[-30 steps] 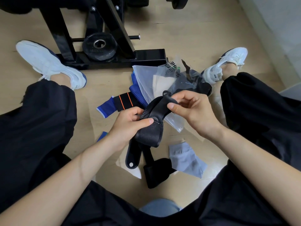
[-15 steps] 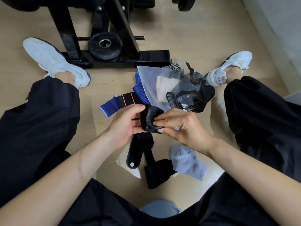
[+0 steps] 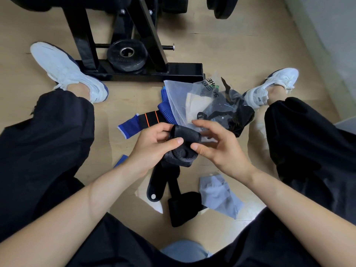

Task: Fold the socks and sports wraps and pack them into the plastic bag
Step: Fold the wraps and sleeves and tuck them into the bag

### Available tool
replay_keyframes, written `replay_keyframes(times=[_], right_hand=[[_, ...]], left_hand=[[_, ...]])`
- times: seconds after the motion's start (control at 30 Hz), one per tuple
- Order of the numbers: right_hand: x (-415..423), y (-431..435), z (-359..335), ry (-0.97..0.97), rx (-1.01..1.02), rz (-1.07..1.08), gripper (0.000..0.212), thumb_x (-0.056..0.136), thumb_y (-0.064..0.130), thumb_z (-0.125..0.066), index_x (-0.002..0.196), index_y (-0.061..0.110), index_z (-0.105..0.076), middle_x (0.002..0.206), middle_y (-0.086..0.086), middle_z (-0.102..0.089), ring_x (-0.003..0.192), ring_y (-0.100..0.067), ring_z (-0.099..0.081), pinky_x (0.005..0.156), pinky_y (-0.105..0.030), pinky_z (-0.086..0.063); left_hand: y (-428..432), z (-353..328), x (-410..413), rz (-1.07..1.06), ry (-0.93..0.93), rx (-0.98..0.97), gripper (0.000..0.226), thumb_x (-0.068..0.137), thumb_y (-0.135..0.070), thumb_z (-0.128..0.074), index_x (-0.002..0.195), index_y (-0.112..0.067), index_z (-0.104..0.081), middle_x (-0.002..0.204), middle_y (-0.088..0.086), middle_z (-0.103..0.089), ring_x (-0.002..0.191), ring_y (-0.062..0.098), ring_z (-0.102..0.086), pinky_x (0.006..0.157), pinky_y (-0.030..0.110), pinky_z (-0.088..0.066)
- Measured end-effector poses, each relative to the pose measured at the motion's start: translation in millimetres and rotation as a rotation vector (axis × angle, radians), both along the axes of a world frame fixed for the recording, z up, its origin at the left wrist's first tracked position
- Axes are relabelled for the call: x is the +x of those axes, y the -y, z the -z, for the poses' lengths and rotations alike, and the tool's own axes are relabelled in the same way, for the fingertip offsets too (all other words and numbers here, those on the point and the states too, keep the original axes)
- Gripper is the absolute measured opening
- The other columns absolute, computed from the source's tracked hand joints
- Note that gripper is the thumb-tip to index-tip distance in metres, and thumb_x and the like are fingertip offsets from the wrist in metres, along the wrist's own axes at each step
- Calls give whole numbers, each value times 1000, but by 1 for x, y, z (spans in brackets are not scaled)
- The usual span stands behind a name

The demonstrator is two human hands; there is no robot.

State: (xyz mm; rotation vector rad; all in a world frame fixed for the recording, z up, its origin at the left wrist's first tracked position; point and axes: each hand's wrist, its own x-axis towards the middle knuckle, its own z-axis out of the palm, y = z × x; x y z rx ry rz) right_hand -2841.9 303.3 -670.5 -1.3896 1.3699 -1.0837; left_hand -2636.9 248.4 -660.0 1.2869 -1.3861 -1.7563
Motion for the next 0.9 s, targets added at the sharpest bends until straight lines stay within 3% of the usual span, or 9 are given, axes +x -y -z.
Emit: replay_keyframes(times=[0.17,0.33,0.43,0.53,0.6,0.7,0.8,0.9], right_hand=[[6,2,5,235,73,11,37,84,4,-74,119,11,-67,108,-14,-70,88,-32,-63,79,-54,-57],[6,3,9,339,189,143,26,84,-7,-70,107,5,-68,92,-12,-70,77,-29,-56,63,-35,-52],[7,5,10,310,231,136,26,84,-7,-70,109,1,-67,92,-13,-70,76,-29,-56,63,-35,-51],[9,8,11,257,261,118,27,86,-6,-69,112,-3,-65,92,-17,-70,75,-28,-58,66,-38,-55],[8,14,14,129,245,103,25,87,1,-72,112,1,-66,90,-15,-71,75,-20,-61,71,-42,-55],[-3,29,23,-366,36,47,24,87,17,-76,109,16,-69,93,7,-67,78,-5,-60,73,-23,-50],[-12,50,33,-879,-188,-126,37,86,25,-75,120,18,-66,123,-3,-57,106,-24,-55,84,-34,-50],[-14,74,45,-1155,-102,-245,50,86,28,-72,134,24,-57,145,-13,-37,118,-38,-43,86,-46,-51]], left_hand=[[-2,-3,-1,68,-27,-83,38,92,-1,-69,124,-18,-59,101,14,-76,97,31,-74,90,50,-59],[-6,5,2,277,21,-258,50,87,-7,-74,127,-29,-55,113,2,-70,105,23,-70,92,39,-57],[-6,8,3,326,152,-341,35,87,-16,-75,118,-30,-65,95,-15,-71,84,9,-69,74,23,-52],[-6,10,4,282,231,-380,32,86,-11,-77,113,-24,-69,76,-28,-66,65,-3,-60,62,8,-39],[-4,10,7,262,289,-418,32,85,-8,-78,113,-22,-70,75,-37,-61,64,-11,-56,60,5,-37],[4,12,16,218,405,-485,38,84,-12,-78,117,-30,-69,84,-45,-56,75,-18,-53,66,5,-36],[13,21,25,194,508,-539,47,85,-21,-76,124,-43,-62,105,-25,-64,96,-3,-59,82,23,-47],[21,29,30,158,530,-545,51,85,-23,-74,127,-46,-57,105,-12,-65,96,12,-63,84,39,-52]])
